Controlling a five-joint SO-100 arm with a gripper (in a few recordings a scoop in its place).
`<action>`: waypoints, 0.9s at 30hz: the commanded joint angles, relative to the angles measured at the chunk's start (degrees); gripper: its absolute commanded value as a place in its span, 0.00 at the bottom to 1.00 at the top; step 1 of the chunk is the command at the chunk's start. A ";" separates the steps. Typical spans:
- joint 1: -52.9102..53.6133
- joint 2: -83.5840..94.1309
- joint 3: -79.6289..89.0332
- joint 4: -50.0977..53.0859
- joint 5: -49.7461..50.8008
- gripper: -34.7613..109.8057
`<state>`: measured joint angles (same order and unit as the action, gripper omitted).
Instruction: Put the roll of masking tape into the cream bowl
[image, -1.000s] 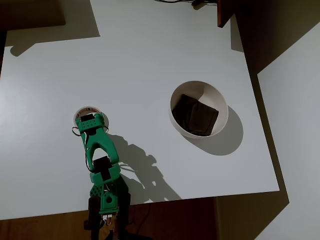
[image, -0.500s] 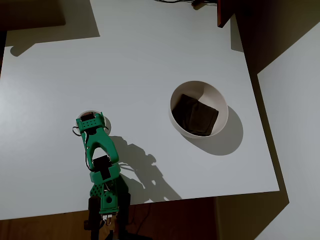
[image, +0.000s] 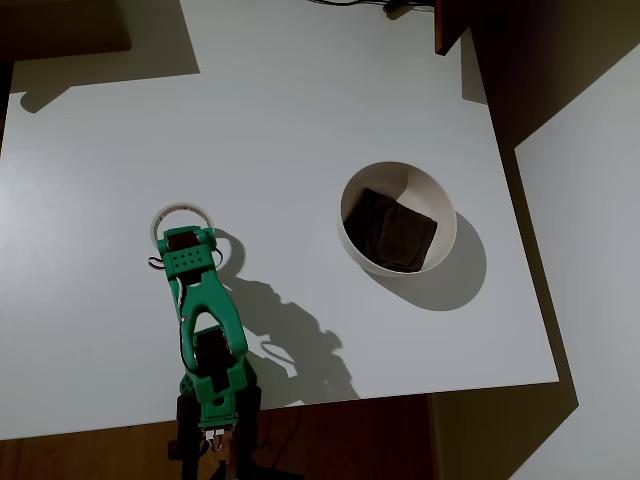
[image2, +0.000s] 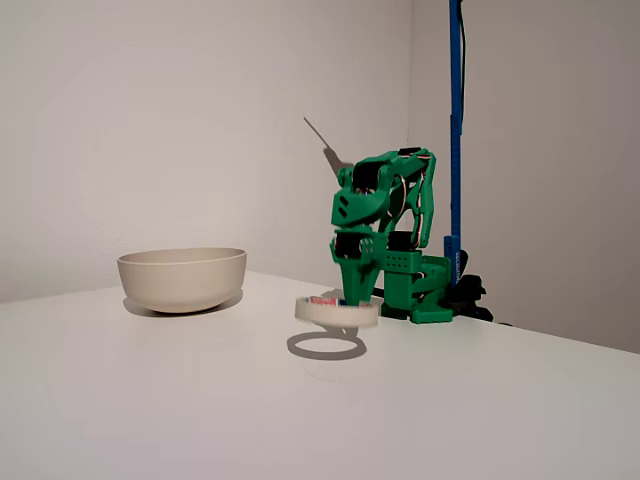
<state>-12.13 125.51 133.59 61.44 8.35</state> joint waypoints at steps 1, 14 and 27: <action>1.85 12.83 -6.50 4.92 -0.09 0.18; 19.51 28.83 -19.07 15.29 -2.72 0.18; 52.38 27.77 -24.96 8.61 -10.28 0.18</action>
<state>31.55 152.84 113.47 73.83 -0.35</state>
